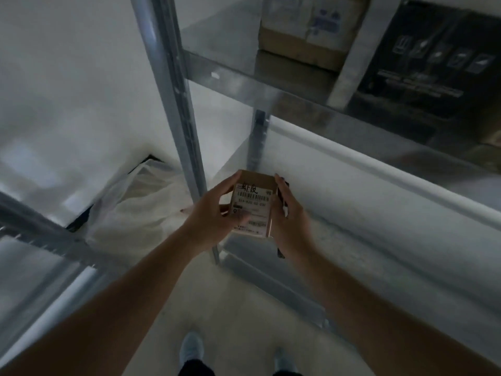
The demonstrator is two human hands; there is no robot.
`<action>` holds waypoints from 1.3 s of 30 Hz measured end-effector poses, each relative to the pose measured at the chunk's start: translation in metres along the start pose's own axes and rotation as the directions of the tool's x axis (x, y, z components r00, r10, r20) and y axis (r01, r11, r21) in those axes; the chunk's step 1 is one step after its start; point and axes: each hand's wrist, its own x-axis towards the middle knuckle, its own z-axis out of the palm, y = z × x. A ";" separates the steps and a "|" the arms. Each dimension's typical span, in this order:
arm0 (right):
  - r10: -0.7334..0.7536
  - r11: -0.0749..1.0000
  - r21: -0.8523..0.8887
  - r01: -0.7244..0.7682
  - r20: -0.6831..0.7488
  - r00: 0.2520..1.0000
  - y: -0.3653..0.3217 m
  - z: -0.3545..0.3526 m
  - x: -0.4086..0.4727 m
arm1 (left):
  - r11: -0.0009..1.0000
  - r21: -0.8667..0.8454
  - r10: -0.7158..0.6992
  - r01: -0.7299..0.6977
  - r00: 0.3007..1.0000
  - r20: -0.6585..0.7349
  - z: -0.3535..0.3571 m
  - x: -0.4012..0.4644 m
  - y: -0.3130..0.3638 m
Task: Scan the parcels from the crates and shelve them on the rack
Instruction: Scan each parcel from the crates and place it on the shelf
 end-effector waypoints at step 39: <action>0.191 0.974 -0.073 -0.214 -0.245 0.951 0.038 0.021 0.137 | 0.932 0.348 0.046 -0.104 0.984 0.172 0.013 0.172 -0.042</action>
